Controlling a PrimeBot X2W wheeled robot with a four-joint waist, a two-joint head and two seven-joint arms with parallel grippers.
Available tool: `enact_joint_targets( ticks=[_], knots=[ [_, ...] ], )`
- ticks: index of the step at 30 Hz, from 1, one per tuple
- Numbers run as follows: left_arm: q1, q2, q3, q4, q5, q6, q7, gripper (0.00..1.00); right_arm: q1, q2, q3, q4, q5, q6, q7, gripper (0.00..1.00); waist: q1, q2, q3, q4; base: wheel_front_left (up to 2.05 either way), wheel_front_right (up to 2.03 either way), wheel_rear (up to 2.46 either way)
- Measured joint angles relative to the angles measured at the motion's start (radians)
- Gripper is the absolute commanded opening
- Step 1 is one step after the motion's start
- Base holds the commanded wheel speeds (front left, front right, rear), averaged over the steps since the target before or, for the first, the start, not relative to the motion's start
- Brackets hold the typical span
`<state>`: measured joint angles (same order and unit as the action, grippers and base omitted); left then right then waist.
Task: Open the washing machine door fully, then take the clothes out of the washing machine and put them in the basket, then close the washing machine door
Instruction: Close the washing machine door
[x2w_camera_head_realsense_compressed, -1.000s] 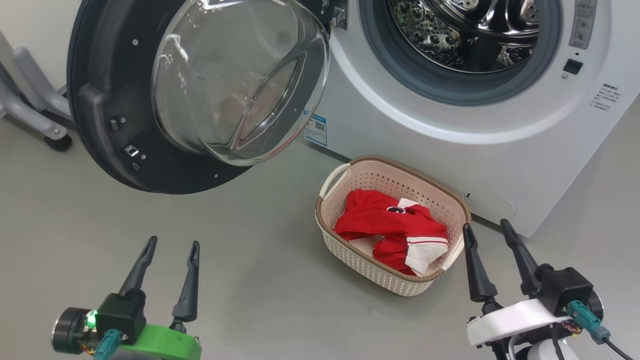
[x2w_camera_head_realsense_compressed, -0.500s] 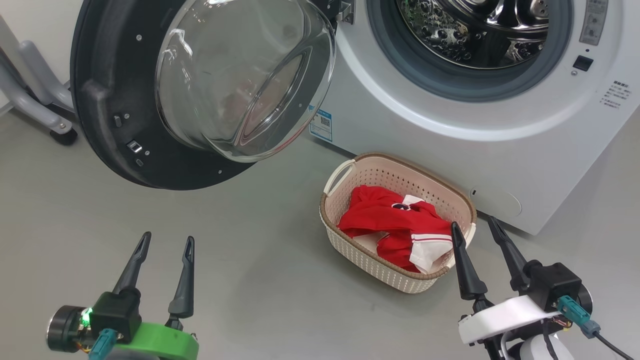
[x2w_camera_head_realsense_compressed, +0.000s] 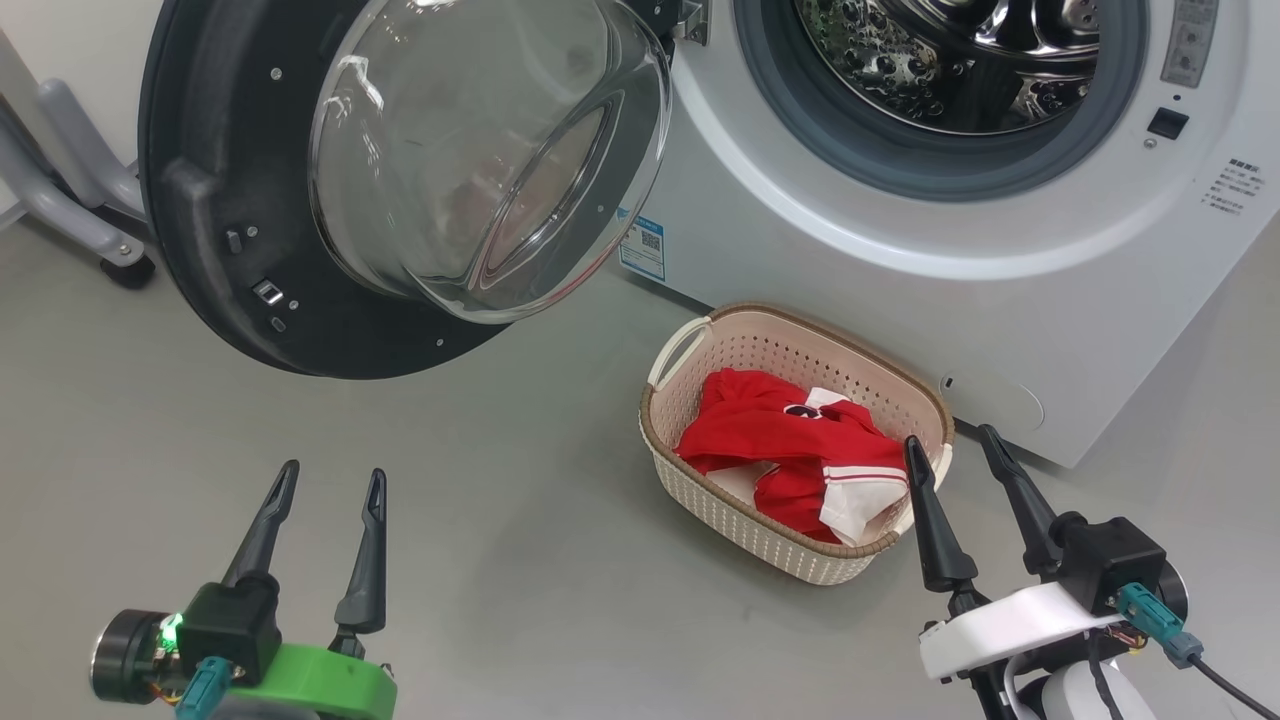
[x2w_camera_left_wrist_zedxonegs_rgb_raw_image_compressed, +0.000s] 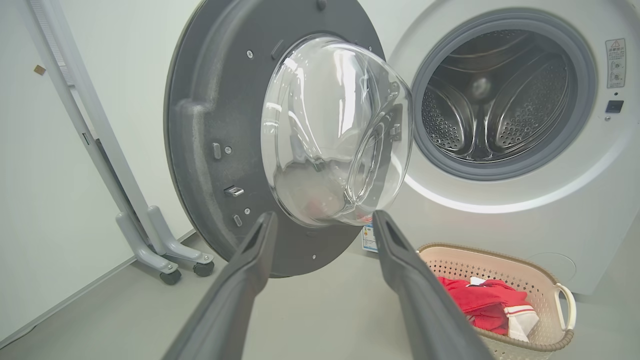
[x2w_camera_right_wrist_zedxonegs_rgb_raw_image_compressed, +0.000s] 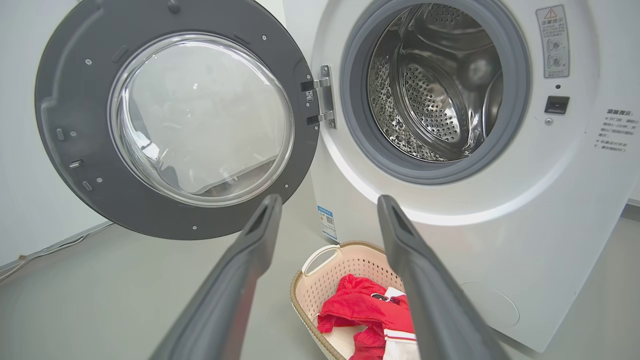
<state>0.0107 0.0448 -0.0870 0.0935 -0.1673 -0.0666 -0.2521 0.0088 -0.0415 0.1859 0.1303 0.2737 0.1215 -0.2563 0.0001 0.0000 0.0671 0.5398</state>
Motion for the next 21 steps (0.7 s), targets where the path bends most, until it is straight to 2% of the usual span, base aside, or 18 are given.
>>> enact_joint_targets(
  ticks=[21],
  knots=[
    [0.0, 0.0, -0.002, 0.0, 0.0, 0.0, 0.0, 1.0, 0.0, 0.0, -0.016, 0.0, 0.015, 0.0, 0.0, 1.0, 0.0, 0.0, -0.013, -0.006, 0.0, 0.0, 0.0]
  ],
)
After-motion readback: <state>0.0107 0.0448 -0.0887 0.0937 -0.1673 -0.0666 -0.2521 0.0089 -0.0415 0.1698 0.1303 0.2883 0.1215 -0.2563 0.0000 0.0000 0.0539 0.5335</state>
